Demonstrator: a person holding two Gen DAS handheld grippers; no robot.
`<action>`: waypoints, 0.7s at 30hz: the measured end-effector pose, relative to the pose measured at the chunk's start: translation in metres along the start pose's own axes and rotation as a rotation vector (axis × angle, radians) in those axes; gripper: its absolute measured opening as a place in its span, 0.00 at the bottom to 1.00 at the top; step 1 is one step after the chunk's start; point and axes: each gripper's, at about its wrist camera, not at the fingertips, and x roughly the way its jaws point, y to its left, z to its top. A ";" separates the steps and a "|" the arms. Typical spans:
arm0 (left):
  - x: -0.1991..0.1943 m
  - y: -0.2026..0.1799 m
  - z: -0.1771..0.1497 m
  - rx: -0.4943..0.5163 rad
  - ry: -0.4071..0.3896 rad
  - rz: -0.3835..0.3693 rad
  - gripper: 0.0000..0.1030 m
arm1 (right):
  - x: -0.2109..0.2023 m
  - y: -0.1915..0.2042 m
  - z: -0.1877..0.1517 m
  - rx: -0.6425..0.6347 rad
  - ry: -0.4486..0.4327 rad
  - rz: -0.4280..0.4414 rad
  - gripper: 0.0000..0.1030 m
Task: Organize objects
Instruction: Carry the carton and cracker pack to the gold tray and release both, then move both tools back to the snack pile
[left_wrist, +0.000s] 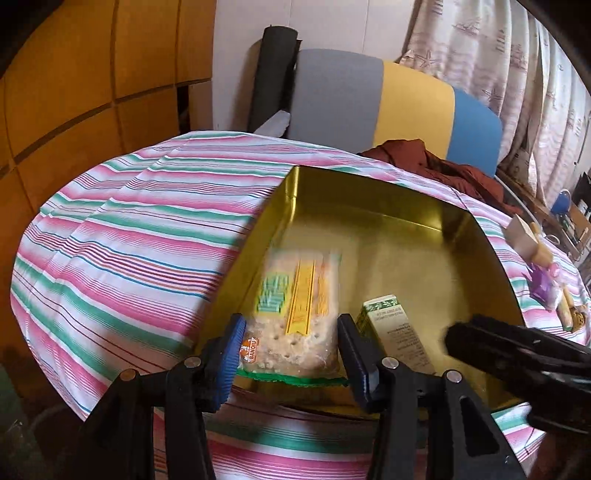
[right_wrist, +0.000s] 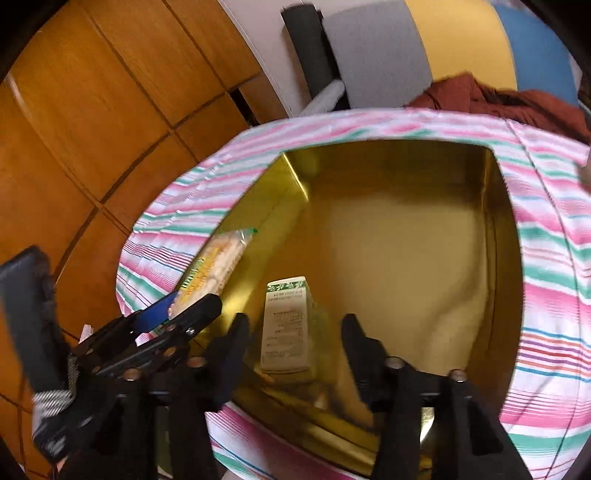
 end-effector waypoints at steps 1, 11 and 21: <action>-0.001 0.001 0.000 -0.002 -0.005 0.007 0.50 | -0.006 0.001 -0.001 -0.010 -0.019 -0.012 0.56; -0.026 -0.010 0.008 -0.053 -0.101 -0.009 0.51 | -0.055 -0.003 -0.008 -0.034 -0.142 -0.026 0.66; -0.051 -0.049 0.008 0.000 -0.163 -0.119 0.52 | -0.077 -0.017 -0.011 -0.022 -0.181 -0.058 0.69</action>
